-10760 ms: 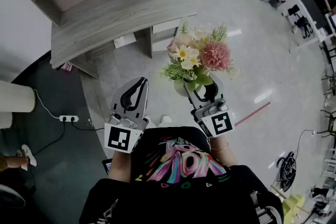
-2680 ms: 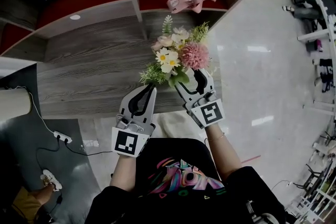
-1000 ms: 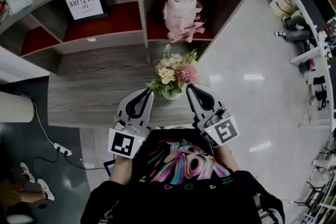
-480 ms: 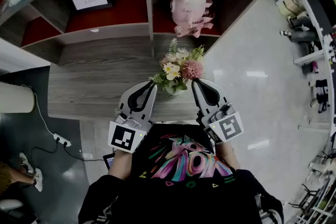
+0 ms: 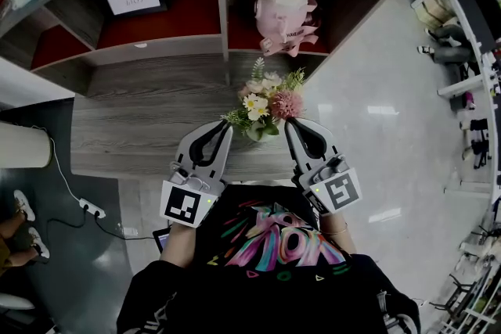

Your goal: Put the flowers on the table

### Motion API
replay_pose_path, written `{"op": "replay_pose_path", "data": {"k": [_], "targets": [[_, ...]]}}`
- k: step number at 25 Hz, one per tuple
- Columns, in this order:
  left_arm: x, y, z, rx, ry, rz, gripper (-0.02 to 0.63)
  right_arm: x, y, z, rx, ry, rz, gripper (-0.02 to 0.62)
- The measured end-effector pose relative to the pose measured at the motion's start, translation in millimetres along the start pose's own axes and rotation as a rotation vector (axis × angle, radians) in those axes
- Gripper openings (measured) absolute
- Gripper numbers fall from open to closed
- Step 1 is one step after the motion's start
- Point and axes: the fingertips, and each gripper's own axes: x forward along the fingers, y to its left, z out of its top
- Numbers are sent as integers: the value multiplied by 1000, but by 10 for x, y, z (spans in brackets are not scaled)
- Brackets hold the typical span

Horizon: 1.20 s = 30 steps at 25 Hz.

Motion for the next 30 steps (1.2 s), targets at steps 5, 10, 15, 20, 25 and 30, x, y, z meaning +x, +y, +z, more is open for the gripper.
{"op": "replay_pose_path", "data": {"k": [5,10,15,20,25,30], "targets": [[-9,-9,1,4,0,-3,37,-26,1,25,2,-4,-6,15],[-11,-11,-19,0,4,-4,37,-42,-15,3,-14,4,-4,15],[-19,-20,-24,5,1,-10,37,-28,-10,22,2,-1,-14,15],[-27,-3,-28,6,2,-9,37,-32,12,-12,7,5,-10,15],[-39,5,-41,3,6,-4,37,-40,7,-44,2,9,-11,15],[-41,12,-46,5,9,-2,37,-33,0,-3,14,-4,-28,15]]}}
